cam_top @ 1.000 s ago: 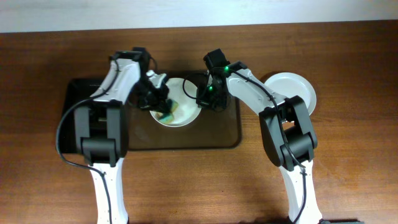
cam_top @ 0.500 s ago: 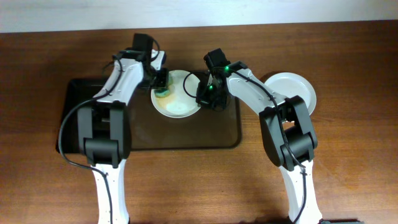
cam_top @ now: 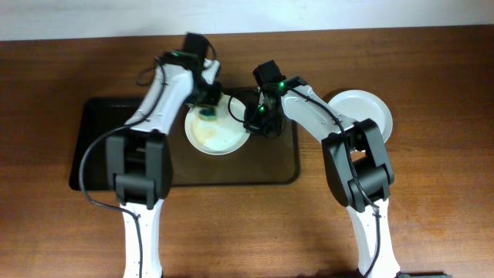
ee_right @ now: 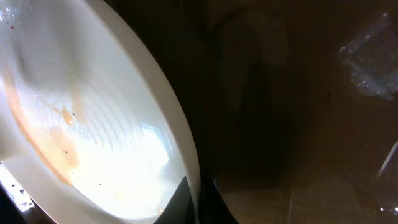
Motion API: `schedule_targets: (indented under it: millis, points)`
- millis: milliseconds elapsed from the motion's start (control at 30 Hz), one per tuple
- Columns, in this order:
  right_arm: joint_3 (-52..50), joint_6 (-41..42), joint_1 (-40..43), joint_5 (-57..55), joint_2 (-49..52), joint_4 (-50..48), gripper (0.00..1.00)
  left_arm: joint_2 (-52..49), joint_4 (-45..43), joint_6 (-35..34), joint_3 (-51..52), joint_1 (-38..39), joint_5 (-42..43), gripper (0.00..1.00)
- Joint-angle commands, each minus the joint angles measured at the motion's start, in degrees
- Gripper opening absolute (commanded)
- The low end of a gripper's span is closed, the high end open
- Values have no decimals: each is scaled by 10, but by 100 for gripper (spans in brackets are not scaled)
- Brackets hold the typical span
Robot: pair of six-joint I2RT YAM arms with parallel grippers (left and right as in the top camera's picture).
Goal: Clean dirty plates on tray and stack at the side
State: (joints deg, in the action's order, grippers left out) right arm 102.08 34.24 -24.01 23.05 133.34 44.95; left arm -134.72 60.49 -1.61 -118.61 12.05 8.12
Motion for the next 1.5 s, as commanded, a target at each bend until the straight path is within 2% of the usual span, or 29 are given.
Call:
schedule_targets:
  millis: [0,167,367,533,833,1233,1467]
  points:
    - [-17,-10,-4,-27,21,9,4,-2,49,-8,-86,-53,30,1]
    - [-16,-56,2,-52,-20,34,4,-2,69,-8,-95,-90,30,1]
    - [-15,-79,-15,-249,-141,95,4,-2,71,-8,-95,-99,30,2]
    - [-15,-79,-71,-476,-213,143,4,-2,71,-8,-95,-99,30,2]
    - [-15,-33,-230,-919,-215,188,4,-3,71,-8,-87,-99,25,4]
    - [-15,-7,-286,-1103,-215,187,4,-3,71,-8,-87,-99,26,4]
    - [-15,8,-294,-1110,-216,187,4,-3,71,-8,-87,-99,25,4]
